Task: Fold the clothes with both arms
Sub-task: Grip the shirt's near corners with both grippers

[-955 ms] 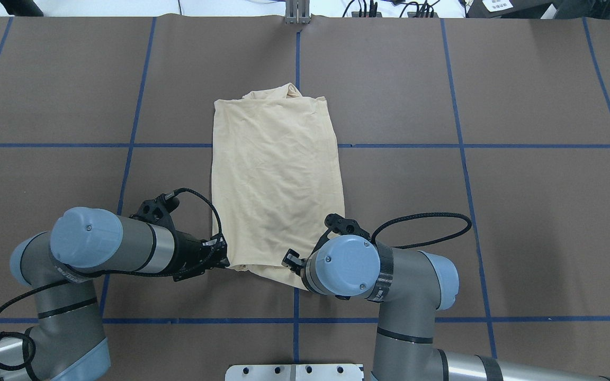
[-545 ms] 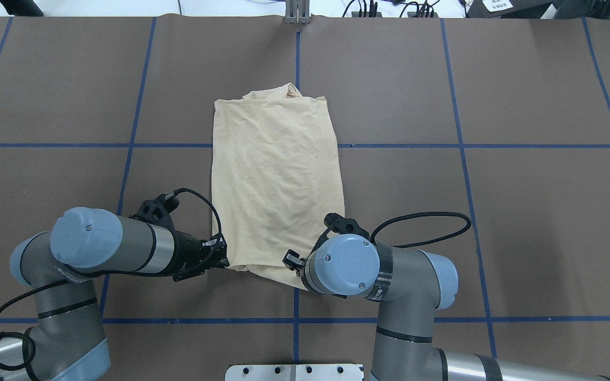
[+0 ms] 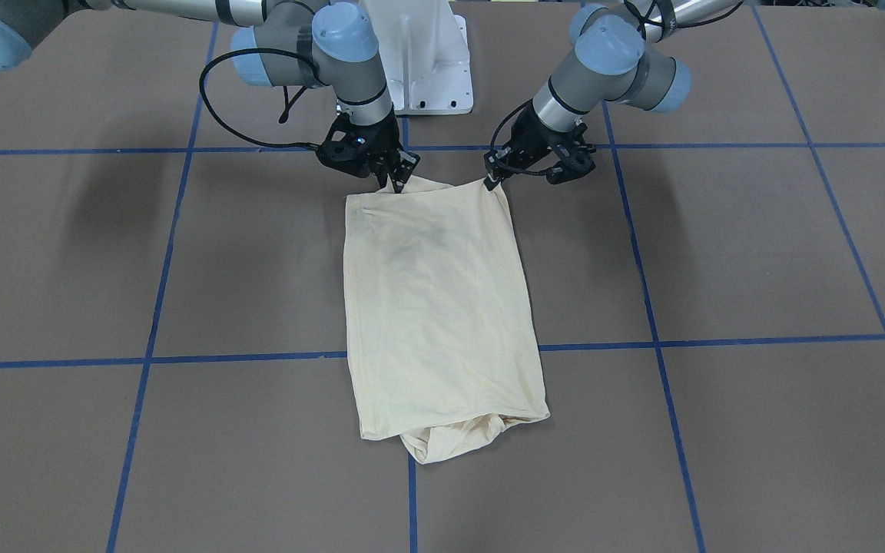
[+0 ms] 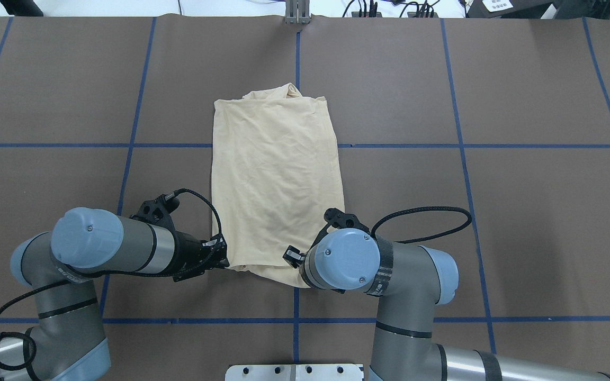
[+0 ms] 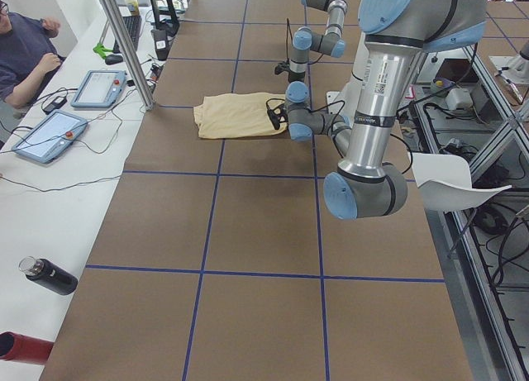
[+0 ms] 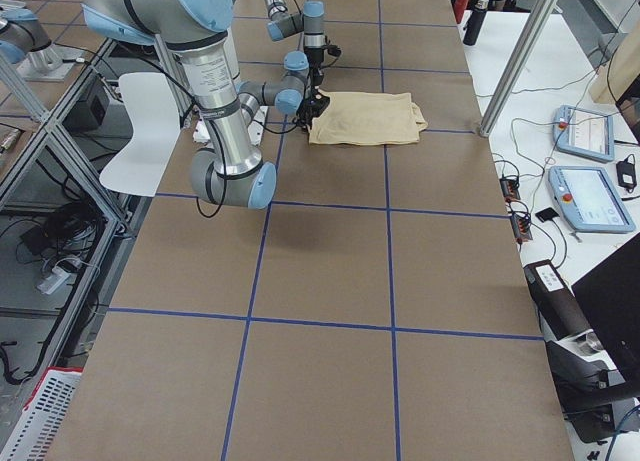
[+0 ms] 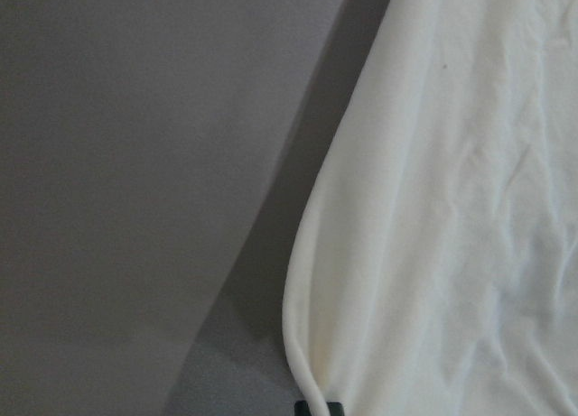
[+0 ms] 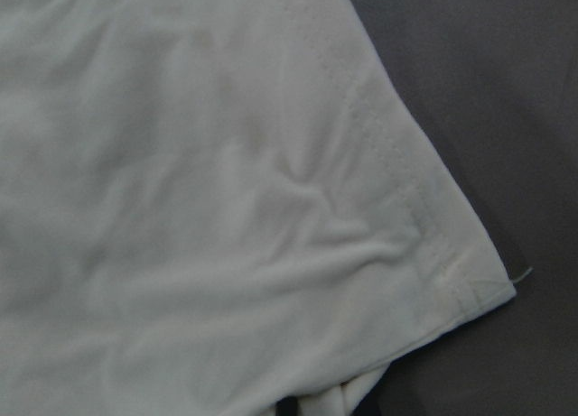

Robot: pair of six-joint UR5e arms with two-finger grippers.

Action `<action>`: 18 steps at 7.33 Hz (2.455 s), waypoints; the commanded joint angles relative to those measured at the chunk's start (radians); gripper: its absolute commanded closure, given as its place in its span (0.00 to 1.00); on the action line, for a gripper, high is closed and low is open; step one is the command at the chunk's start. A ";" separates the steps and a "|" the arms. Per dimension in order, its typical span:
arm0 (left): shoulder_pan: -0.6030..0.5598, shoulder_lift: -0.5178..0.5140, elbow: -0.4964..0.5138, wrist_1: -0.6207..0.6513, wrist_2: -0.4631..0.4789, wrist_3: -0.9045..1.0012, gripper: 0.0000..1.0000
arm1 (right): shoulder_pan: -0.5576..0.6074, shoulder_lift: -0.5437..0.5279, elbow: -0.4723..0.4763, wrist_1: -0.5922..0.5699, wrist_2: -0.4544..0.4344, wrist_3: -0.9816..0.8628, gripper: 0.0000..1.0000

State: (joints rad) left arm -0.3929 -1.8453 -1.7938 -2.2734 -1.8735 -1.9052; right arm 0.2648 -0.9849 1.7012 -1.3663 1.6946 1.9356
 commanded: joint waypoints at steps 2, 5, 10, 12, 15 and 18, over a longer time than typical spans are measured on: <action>0.000 0.000 0.001 0.000 0.002 0.000 1.00 | 0.001 0.000 -0.002 0.000 -0.003 0.002 0.74; 0.000 0.000 0.002 0.000 0.002 0.000 1.00 | 0.001 0.000 -0.002 0.003 -0.006 0.003 0.72; 0.000 0.000 0.001 0.000 0.002 0.000 1.00 | 0.001 0.000 0.000 0.007 -0.007 0.005 0.48; 0.000 0.000 0.002 0.000 0.002 0.000 1.00 | 0.017 0.000 0.000 0.013 -0.007 0.035 0.39; -0.001 0.000 0.005 0.000 0.004 0.000 1.00 | 0.021 0.000 0.000 0.013 -0.009 0.097 0.39; 0.000 -0.002 0.005 0.000 0.004 0.000 1.00 | 0.017 0.003 -0.020 0.013 -0.009 0.106 0.38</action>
State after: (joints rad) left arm -0.3930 -1.8457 -1.7887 -2.2734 -1.8700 -1.9052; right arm 0.2839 -0.9831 1.6890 -1.3530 1.6859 2.0395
